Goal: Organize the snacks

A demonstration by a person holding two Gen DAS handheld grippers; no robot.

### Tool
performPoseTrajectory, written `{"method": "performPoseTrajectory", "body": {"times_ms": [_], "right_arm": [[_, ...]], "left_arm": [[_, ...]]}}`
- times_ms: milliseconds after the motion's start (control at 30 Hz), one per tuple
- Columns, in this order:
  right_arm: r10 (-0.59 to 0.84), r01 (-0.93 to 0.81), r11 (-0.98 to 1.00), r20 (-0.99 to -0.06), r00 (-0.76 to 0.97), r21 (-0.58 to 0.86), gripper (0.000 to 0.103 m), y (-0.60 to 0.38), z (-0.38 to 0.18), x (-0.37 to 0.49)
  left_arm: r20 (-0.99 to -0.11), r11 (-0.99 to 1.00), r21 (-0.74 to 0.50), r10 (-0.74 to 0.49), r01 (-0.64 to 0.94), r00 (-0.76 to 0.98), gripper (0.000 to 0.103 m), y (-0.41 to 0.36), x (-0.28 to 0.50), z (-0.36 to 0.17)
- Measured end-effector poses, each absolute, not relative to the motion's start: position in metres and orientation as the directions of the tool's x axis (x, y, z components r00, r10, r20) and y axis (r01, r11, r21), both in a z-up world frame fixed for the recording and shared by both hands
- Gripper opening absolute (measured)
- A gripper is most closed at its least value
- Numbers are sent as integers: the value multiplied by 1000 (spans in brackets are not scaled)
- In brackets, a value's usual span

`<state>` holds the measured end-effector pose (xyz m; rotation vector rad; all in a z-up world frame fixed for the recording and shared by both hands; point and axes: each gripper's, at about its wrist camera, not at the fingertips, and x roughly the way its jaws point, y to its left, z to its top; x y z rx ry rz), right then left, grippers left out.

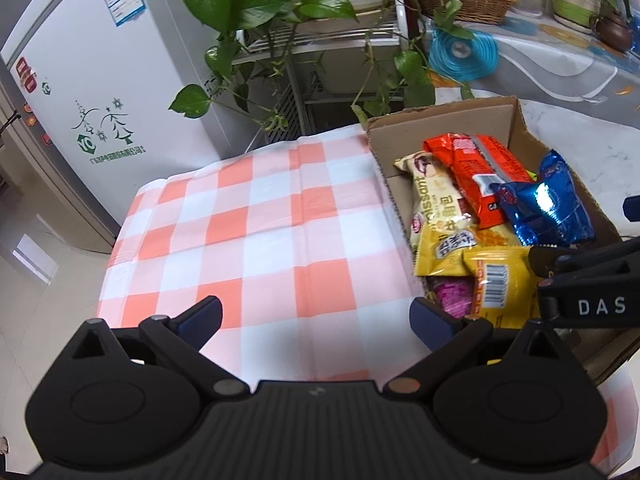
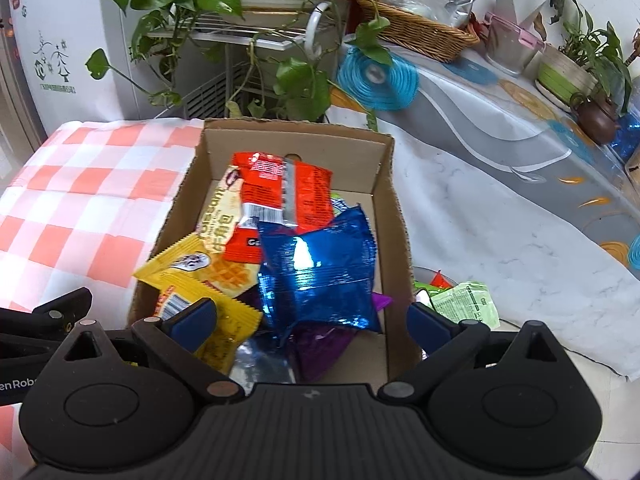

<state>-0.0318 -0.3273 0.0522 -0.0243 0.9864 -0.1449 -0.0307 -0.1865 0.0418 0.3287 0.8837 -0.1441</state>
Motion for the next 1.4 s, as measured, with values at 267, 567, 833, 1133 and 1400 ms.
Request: {"method": "performPoseTrajectory", "body": {"times_ms": [267,567,833,1133,1400], "right_arm": [[-126,85,992,-811,572,-95,103,-303,54,-44],[-97,-7,992,-776,623,-130,103,-263,56,-56],[12,-140,984,-751,660,-107,103,-224,55,-64],[118,-251,966,-758,641,-62,103,-184,42,-74],[220,-322,946,-802,556,36,103,-151,6,-76]], "left_arm": [[-778,948,190,-13,255,628,99,-162,-43,46],[-768,952,190,-7,238,640,100,-122,-61,51],[-770,957,185,1,222,638,100,-70,-74,51],[-791,981,150,45,123,611,100,1,-64,41],[-821,986,116,26,122,570,100,18,-46,30]]}}
